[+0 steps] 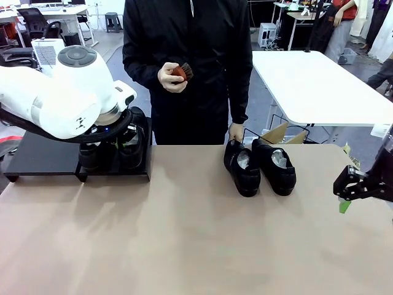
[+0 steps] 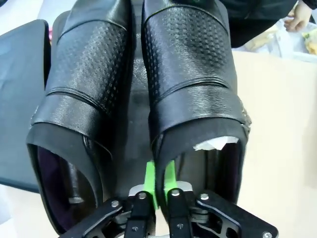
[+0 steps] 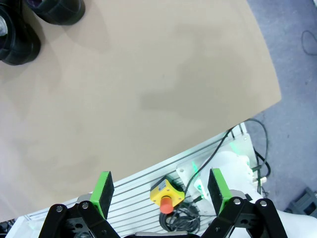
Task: Organize the shoes by placing them on the stand.
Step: Place the Shoe from the middle of the table onto the Shoes Stand.
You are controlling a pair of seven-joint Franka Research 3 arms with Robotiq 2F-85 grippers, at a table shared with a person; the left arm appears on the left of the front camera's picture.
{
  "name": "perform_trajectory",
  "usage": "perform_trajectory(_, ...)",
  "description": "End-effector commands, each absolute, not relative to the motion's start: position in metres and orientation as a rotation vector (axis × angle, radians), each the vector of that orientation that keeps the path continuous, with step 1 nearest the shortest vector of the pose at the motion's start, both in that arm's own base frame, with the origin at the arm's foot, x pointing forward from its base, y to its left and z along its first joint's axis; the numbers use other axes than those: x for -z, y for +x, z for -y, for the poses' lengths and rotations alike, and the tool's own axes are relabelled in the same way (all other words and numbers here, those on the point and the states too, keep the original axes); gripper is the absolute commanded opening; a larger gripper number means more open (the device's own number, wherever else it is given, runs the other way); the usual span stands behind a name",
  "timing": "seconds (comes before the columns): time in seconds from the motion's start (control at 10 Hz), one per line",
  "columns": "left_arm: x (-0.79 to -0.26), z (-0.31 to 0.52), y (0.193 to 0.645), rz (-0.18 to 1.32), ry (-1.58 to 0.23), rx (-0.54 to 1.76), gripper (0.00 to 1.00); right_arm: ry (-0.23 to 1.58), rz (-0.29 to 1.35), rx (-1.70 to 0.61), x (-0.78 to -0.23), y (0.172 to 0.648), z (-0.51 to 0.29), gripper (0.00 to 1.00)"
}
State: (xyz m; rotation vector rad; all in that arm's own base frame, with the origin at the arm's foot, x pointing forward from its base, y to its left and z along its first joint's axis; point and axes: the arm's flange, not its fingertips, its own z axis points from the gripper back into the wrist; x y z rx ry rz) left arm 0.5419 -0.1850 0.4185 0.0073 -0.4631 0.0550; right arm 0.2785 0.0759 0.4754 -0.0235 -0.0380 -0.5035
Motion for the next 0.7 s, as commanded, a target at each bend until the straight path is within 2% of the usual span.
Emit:
perform_trajectory(0.0, -0.422, 0.192, 0.545, 0.487, 0.055, -0.078, 0.64, -0.018, 0.036, 0.495, -0.476, 0.278, -0.075, 1.0)
perform_trajectory(0.1, -0.426, 0.193, 0.543, 0.497, 0.073, -0.075, 0.83, -0.018, 0.036, 0.495, -0.476, 0.278, -0.075, 1.0)
perform_trajectory(0.6, -0.454, 0.198, 0.524, 0.512, 0.075, -0.055, 0.83, -0.018, 0.036, 0.495, -0.476, 0.278, -0.075, 1.0)
